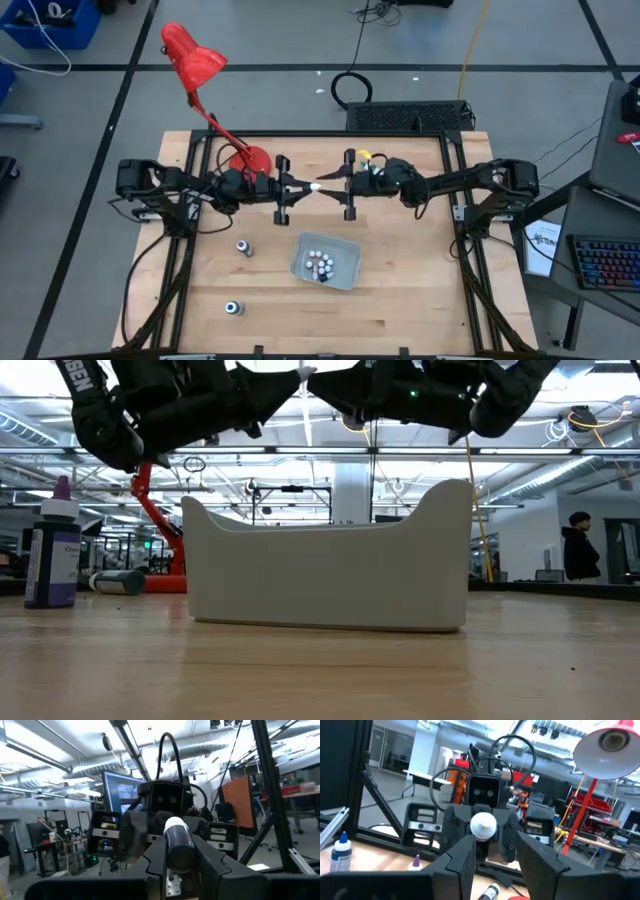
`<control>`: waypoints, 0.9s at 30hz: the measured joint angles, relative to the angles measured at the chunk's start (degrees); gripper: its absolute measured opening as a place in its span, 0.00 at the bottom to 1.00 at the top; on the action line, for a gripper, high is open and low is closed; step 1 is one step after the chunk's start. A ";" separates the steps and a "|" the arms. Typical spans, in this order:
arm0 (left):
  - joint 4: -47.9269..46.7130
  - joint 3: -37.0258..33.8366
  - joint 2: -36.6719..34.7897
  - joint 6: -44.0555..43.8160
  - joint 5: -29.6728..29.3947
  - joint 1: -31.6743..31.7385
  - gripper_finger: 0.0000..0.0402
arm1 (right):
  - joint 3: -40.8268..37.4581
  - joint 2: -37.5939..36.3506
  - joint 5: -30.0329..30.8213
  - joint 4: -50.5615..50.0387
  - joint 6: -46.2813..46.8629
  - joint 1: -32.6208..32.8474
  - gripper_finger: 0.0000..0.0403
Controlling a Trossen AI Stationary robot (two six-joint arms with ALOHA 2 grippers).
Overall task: Pick & Place food coloring
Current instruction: Put the small purple food coloring bottle into the gray bin
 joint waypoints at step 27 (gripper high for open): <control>-4.28 0.02 -0.02 -0.34 -1.03 0.02 0.16 | 0.29 -0.09 -1.36 -4.12 -0.71 0.57 0.15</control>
